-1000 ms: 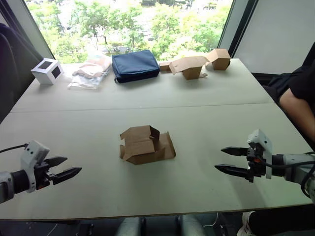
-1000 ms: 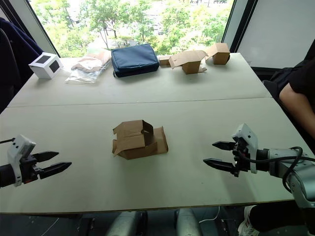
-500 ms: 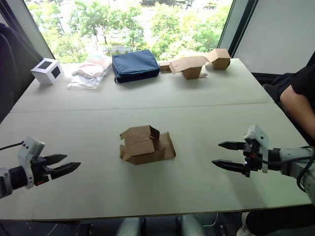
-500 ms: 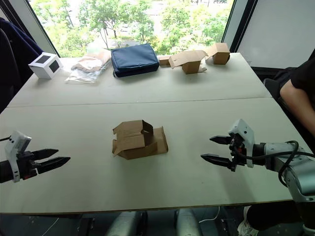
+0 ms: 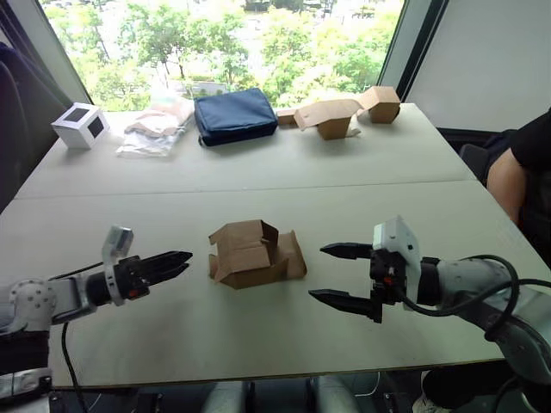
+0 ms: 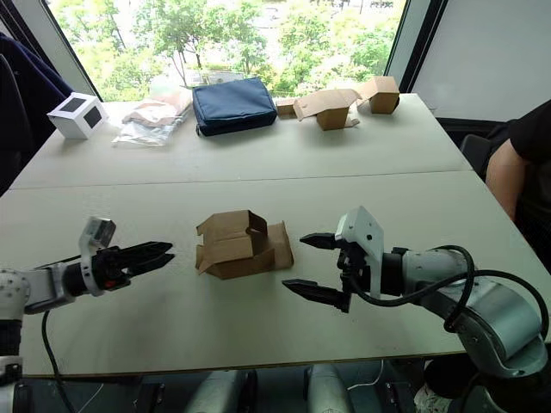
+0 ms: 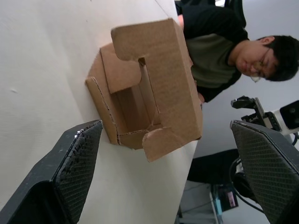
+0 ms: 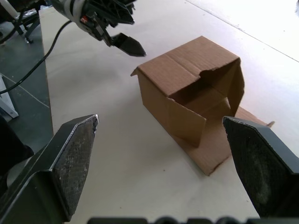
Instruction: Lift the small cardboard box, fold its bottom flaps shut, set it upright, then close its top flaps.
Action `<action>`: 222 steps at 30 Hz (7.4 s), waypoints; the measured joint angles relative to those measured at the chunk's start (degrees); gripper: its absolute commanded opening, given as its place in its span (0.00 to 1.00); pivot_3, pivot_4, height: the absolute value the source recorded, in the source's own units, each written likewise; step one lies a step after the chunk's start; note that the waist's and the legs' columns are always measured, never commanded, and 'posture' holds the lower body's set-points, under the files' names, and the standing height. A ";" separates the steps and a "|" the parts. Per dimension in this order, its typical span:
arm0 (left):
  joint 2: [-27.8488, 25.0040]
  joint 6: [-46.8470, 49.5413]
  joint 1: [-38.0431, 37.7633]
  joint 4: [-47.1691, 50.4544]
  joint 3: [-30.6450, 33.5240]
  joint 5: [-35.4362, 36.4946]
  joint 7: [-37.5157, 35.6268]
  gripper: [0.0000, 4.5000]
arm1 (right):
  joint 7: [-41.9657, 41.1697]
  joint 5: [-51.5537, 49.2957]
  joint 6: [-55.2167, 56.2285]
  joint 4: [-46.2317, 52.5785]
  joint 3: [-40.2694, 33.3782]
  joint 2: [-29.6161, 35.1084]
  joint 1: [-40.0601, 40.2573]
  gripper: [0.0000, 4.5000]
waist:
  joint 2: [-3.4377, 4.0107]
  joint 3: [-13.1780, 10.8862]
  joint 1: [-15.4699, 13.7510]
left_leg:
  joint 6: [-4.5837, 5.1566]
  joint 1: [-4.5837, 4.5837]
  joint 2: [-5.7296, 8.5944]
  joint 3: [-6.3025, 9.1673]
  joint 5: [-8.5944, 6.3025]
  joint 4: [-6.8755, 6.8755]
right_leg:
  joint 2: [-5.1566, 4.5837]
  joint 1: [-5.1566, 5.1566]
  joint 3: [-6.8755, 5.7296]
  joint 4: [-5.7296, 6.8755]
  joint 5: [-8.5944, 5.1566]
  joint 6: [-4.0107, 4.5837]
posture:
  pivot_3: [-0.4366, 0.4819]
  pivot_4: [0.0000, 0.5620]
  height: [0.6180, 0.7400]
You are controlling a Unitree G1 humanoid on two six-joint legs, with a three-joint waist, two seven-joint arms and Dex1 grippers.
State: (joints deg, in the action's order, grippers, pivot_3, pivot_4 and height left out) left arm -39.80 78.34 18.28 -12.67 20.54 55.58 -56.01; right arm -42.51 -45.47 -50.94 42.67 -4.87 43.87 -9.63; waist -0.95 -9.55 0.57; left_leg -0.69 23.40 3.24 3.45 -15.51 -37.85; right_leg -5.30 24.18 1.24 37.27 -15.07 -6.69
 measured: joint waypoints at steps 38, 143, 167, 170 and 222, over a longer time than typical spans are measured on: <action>6.58 -1.09 11.84 -6.45 -10.39 -2.45 -3.87 1.00 | 6.16 0.29 1.33 2.11 2.27 -0.10 3.19 0.99 | -0.03 0.01 -0.09 | 0.02 0.00 0.00 0.03 -0.01 -0.06 | 0.05 -0.09 -0.06 -0.02 0.00 0.00 | 0.48 0.27 1.00; -0.85 -25.69 20.80 13.49 -15.89 -9.70 -14.50 0.00 | 15.81 -2.06 11.96 -23.17 5.12 -29.63 -19.34 0.01 | 0.02 -0.06 0.36 | -0.01 0.02 -0.03 -0.03 0.02 -0.01 | 0.33 0.07 0.00 0.05 0.00 0.00 | 0.48 0.27 1.00; -0.73 -26.11 20.82 14.13 -17.55 -9.94 -14.92 0.00 | 14.42 -3.16 10.81 -20.92 4.43 -28.51 -17.16 0.01 | 0.02 -0.06 0.30 | 0.00 0.02 -0.03 -0.03 0.02 -0.01 | 0.31 0.07 0.01 0.05 0.00 0.00 | 0.48 0.27 1.00; -0.73 -26.09 20.77 15.14 -17.55 -9.89 -14.83 0.00 | 13.42 -5.07 10.13 -19.28 2.32 -25.98 -16.77 0.01 | 0.02 -0.06 0.26 | 0.00 0.02 -0.03 -0.03 0.02 -0.01 | 0.31 0.06 0.00 0.04 0.00 0.00 | 0.48 0.27 1.00; 0.44 -26.24 23.89 13.96 -19.11 -10.01 -15.68 0.00 | 5.69 -6.47 6.19 -20.63 2.16 -21.56 -14.68 0.01 | -0.01 -0.08 0.11 | 0.02 0.02 -0.05 -0.01 0.01 -0.06 | 0.32 -0.01 -0.01 0.03 0.00 -0.01 | 0.48 0.27 1.00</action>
State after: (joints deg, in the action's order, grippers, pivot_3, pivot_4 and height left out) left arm -39.36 52.10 42.17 1.28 1.43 45.57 -71.69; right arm -36.82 -51.93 -44.75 22.04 -2.71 22.32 -24.31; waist -0.96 -9.63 0.69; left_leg -0.68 23.42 3.19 3.44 -15.50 -37.91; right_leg -4.98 24.17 1.23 37.30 -15.07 -6.70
